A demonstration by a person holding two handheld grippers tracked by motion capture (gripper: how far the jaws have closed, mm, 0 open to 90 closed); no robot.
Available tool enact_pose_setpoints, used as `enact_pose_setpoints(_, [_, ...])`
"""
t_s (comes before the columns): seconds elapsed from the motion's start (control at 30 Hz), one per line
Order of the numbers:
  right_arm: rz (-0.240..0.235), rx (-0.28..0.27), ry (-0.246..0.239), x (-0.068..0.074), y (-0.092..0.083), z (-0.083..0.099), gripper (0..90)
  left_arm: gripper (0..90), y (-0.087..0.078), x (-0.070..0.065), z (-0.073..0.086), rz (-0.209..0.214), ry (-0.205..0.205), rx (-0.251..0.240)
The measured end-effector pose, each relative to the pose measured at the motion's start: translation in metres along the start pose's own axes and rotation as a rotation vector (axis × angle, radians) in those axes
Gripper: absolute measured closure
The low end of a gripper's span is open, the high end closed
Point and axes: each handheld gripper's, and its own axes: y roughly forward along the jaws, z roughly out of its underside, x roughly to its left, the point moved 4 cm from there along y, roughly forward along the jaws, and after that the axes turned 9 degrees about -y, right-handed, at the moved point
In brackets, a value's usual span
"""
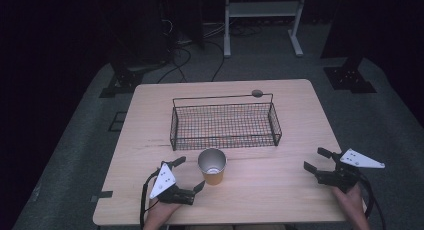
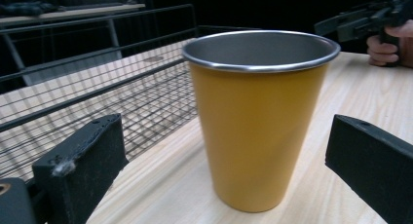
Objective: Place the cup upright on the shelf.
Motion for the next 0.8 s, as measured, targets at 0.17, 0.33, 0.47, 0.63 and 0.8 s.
enact_pose_setpoints(0.17, [0.000, 0.000, 0.000, 0.000, 0.000, 0.000, 13.9, 0.5, 0.005, -0.004, 0.000, 0.027, 0.001, 0.010])
enact_pose_setpoints(0.33, [-0.002, 0.001, 0.000, 0.000, 0.000, 0.000, 13.9, 0.5, 0.009, -0.006, 0.000, 0.043, -0.008, 0.014])
enact_pose_setpoints(0.47, [-0.002, 0.001, 0.000, 0.000, 0.000, 0.000, 13.9, 0.4, 0.014, -0.009, -0.001, 0.060, 0.001, 0.030])
enact_pose_setpoints(0.63, [-0.002, 0.002, -0.001, 0.000, 0.001, 0.000, 13.9, 0.5, 0.023, -0.012, -0.003, 0.071, -0.002, 0.049])
enact_pose_setpoints(0.8, [-0.002, 0.002, -0.001, 0.000, 0.001, 0.000, 13.9, 0.5, 0.029, -0.010, -0.002, 0.069, -0.005, 0.060])
